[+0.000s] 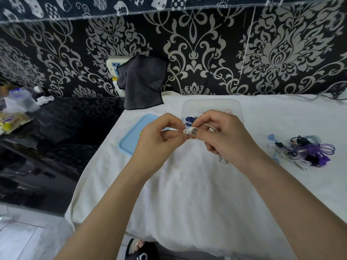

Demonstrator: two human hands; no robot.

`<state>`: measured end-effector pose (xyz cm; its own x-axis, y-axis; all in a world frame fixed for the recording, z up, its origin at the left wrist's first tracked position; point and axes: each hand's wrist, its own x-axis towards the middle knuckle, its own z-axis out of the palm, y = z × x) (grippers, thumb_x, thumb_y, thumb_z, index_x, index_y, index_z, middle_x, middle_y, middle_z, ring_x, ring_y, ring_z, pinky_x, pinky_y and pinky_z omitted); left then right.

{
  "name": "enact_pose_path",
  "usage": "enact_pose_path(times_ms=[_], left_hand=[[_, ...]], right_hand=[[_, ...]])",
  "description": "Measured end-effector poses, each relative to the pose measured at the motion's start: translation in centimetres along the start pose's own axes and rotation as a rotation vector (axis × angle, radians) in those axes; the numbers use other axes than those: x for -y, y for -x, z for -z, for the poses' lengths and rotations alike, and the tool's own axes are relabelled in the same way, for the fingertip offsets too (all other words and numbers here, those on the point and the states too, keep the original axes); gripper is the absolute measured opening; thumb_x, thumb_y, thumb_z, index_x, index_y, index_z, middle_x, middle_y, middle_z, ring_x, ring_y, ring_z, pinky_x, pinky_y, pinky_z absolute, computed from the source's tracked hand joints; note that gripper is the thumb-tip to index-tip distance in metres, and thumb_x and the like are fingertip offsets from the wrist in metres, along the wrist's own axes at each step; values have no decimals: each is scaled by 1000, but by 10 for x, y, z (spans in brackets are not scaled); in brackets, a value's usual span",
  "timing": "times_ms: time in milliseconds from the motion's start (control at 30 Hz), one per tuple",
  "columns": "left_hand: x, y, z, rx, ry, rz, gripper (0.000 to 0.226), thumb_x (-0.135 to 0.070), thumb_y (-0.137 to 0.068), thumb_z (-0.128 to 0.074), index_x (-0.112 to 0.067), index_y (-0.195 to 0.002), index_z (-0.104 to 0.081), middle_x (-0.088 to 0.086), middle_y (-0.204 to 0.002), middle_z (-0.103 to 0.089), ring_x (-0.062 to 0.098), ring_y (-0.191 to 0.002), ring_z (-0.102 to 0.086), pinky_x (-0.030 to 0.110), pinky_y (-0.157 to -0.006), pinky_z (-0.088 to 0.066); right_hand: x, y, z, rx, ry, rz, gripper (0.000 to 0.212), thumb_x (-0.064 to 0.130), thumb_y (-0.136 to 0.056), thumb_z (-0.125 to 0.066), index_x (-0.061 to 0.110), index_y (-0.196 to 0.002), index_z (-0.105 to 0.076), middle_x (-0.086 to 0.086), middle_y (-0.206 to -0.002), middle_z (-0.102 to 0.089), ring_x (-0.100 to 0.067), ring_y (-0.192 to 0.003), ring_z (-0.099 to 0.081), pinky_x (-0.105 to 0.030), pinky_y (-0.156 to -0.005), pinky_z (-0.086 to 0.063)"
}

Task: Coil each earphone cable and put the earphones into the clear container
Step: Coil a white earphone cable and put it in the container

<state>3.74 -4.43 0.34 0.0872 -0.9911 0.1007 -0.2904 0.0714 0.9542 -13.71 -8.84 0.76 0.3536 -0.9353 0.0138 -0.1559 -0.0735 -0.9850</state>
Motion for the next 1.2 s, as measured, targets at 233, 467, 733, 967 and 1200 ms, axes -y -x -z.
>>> enact_pose_path(times_ms=[233, 467, 733, 967, 1200], left_hand=[[3, -1, 0, -38, -25, 13, 15, -5, -88, -74, -17, -89, -65, 8, -94, -74, 33, -89, -75, 41, -74, -46], [-2, 0, 0, -19, 2, 7, 12, 2, -89, -71, -7, -94, -63, 6, -92, -76, 21, -91, -77, 57, -92, -52], [0, 0, 2, -14, -13, -9, 14, -8, -85, -73, -17, -95, -67, 9, -97, -76, 45, -91, -71, 63, -93, -51], [-3, 2, 4, 3, -26, -36, 17, 2, -91, -68, -12, -99, -73, 10, -91, -76, 27, -93, -74, 50, -95, -55], [-7, 3, 7, 39, 22, -20, 13, -2, -90, -71, -11, -99, -72, 15, -86, -75, 38, -90, -70, 42, -86, -55]], right_hand=[[1, 0, 0, 0, 0, 18, 5, 12, -89, -71, 16, -91, -68, 6, -64, -63, -11, -48, -49, -18, -48, -40], [1, 0, 0, -1, 21, 21, 4, 13, -88, -72, 16, -90, -69, 9, -58, -62, -9, -46, -48, -17, -47, -39], [3, 1, 0, -28, 36, 17, 4, 15, -88, -73, 16, -89, -69, 7, -64, -70, -8, -45, -50, -17, -47, -40], [9, 1, 4, 45, -159, -138, 4, 10, -89, -69, 8, -92, -68, -11, -80, -76, -13, -49, -45, -24, -46, -37], [11, -1, 4, 109, -316, -252, 9, 4, -90, -65, 11, -86, -67, -8, -73, -67, -12, -49, -45, -23, -44, -33]])
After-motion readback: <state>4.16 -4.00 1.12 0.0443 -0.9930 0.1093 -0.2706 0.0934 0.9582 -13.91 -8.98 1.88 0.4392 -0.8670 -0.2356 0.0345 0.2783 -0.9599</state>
